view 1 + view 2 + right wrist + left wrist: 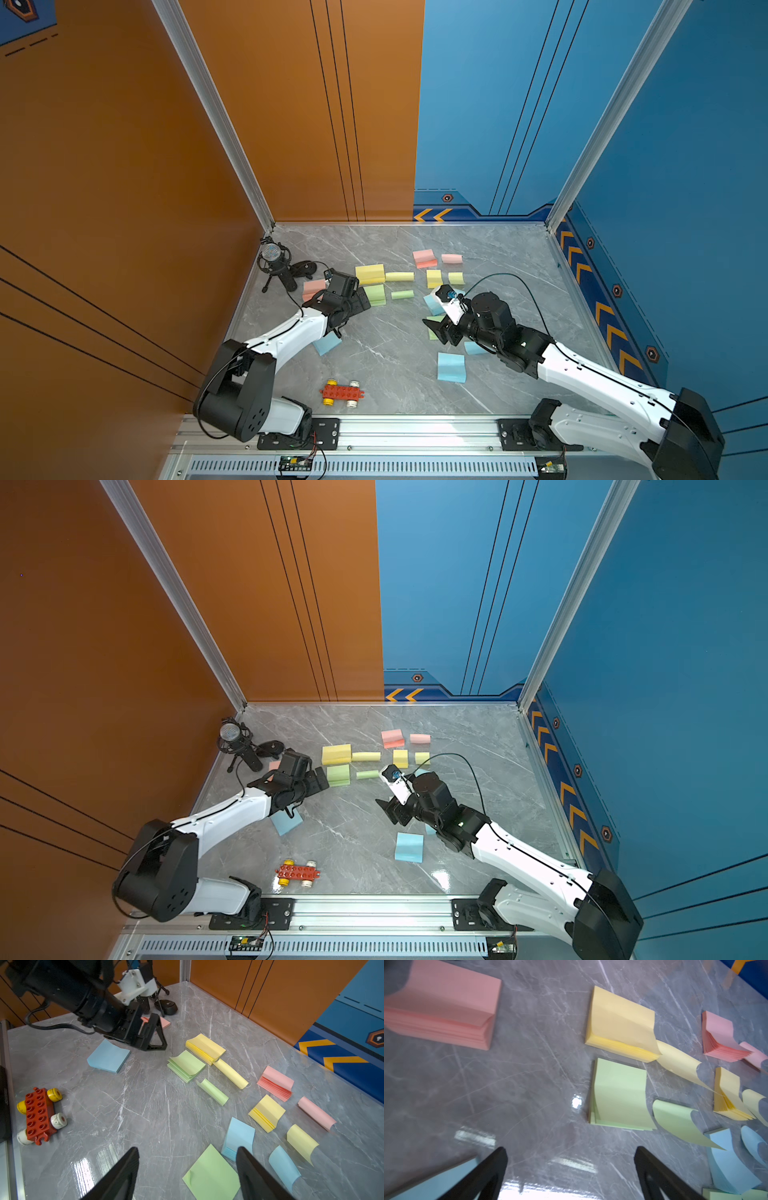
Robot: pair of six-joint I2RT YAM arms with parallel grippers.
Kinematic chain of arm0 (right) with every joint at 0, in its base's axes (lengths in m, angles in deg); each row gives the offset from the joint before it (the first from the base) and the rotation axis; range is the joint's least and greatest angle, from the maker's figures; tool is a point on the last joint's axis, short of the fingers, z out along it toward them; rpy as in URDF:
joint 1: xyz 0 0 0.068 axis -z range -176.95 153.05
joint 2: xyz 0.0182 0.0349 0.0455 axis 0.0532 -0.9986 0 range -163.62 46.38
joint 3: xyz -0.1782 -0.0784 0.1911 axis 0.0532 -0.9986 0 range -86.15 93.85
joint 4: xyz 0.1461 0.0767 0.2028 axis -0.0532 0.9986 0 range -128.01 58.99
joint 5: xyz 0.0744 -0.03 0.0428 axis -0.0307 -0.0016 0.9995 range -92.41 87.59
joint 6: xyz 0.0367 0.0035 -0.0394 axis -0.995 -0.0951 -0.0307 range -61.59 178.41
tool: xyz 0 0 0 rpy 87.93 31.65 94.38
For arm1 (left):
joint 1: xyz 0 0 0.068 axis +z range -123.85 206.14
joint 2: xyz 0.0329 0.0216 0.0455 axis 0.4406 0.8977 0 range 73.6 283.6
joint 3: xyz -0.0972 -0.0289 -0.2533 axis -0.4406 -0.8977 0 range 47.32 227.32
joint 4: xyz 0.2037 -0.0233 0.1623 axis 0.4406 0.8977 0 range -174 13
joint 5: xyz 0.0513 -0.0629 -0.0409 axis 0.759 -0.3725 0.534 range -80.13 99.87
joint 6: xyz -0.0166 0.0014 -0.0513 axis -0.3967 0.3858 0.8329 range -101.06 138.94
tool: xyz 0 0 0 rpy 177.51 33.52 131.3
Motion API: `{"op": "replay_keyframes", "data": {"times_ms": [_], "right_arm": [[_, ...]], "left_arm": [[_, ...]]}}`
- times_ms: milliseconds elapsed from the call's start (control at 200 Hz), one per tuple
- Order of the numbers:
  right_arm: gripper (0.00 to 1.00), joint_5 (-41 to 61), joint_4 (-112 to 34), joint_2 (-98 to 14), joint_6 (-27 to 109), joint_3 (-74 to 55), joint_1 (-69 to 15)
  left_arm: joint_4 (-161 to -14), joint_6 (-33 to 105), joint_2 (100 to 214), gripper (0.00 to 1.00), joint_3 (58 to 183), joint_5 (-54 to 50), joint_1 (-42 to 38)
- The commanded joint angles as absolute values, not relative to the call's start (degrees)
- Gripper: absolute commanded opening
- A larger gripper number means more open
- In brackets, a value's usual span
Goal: Tear off pages from different memo pads
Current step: Place the memo pad at the center of the board, then move the memo pad to the center of the board.
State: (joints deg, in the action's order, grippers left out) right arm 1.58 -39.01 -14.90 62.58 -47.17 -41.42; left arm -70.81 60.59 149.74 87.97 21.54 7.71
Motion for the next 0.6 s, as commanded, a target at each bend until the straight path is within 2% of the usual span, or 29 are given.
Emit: {"op": "replay_keyframes", "data": {"times_ms": [0, 100, 210, 415, 566, 596], "right_arm": [[0.76, -1.09, -42.5, -14.33, 58.22, -48.18, -40.98], [0.76, 1.54, -42.96, -15.17, 57.54, -48.14, -40.96], [0.76, 2.93, -42.76, -15.93, 57.1, -48.09, -41.01], [0.77, 3.84, -42.28, -15.08, 57.55, -48.46, -41.01], [0.77, 3.4, -42.32, -14.61, 57.8, -48.67, -41.04], [0.77, 3.41, -42.32, -14.77, 57.79, -48.62, -41.01]], "left_arm": [[-63.98, 60.59, 146.9, 0.99, 83.97, 24.33, 14.22], [-64.14, 60.46, 147.68, 0.99, 83.45, 19.47, 21.22], [-64.05, 58.09, 151.21, 0.97, 85.77, 16.85, 23.73], [-64.07, 58.13, 153.55, 0.89, 84.19, 15.81, 23.65], [-64.14, 58.85, 151.99, 0.87, 81.26, 13.69, 20.06], [-64.15, 59.28, 151.34, 0.83, 80.67, 13.41, 18.89]]}}
